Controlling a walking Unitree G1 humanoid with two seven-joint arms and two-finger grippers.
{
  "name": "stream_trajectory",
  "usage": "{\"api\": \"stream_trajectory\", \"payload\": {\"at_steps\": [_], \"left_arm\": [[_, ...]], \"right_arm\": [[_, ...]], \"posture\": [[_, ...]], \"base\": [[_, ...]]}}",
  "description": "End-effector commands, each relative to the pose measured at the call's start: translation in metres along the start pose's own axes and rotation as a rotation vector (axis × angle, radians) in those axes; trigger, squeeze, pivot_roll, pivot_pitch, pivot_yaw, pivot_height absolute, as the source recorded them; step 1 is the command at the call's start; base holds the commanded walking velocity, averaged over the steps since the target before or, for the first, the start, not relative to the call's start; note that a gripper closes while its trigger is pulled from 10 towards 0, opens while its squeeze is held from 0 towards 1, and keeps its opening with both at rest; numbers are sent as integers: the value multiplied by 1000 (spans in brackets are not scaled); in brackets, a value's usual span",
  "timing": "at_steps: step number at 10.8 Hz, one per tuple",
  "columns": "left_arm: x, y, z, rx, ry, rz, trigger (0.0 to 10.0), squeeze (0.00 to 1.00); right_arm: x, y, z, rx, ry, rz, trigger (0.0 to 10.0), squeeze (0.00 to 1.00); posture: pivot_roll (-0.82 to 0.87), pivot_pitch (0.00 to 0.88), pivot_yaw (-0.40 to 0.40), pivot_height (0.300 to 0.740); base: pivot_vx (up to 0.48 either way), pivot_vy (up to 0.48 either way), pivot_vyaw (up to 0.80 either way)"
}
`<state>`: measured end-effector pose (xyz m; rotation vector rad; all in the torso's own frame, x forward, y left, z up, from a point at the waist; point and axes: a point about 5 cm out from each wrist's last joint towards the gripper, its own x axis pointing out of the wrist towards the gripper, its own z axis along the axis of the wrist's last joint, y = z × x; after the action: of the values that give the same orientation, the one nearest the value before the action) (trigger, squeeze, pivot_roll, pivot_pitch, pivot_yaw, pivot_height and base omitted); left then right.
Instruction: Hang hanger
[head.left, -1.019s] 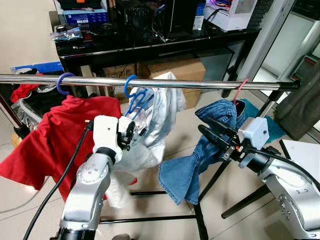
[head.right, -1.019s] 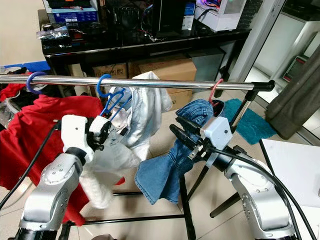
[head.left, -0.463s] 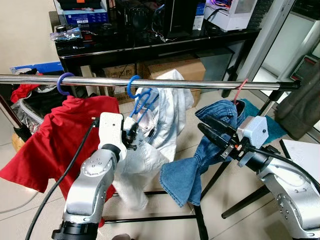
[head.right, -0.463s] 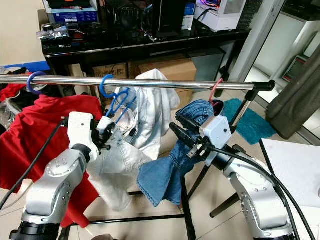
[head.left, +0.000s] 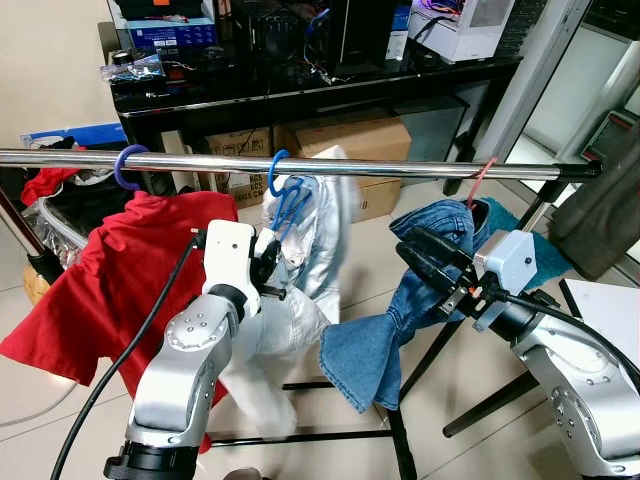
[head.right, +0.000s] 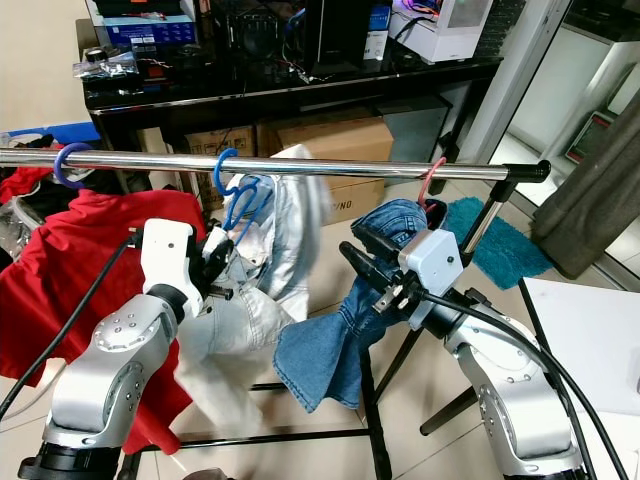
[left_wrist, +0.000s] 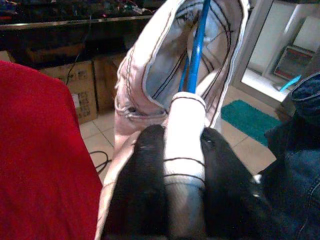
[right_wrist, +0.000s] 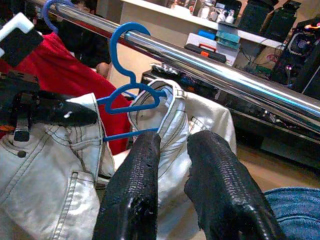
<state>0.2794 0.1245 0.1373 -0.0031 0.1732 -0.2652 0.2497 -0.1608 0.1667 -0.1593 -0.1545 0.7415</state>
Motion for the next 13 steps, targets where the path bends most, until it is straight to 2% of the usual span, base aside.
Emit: {"api": "stream_trajectory", "payload": {"at_steps": [1,3,6,9,13], "left_arm": [[1,-4,13,1,-60,-15,0,0],[-1,-6,24,31,-139,-20,0,0],[-3,-5,24,46,-161,-5,0,0],[-7,-9,45,142,-320,2,0,0],[-13,-15,54,225,-428,-21,0,0]], "right_arm": [[1,-6,5,-29,-14,-25,10000,0],[1,-6,4,-27,-16,-31,10000,0],[1,-8,4,-28,-16,-42,10000,0],[1,-9,5,-28,-22,-51,10000,0],[2,-9,5,-29,-27,-59,10000,0]], "posture": [[86,8,-30,723],[88,12,-32,723],[86,15,-34,723],[86,16,-34,723],[89,18,-34,723]], "base": [[0,0,0],[0,0,0],[0,0,0],[0,0,0],[0,0,0]]}}
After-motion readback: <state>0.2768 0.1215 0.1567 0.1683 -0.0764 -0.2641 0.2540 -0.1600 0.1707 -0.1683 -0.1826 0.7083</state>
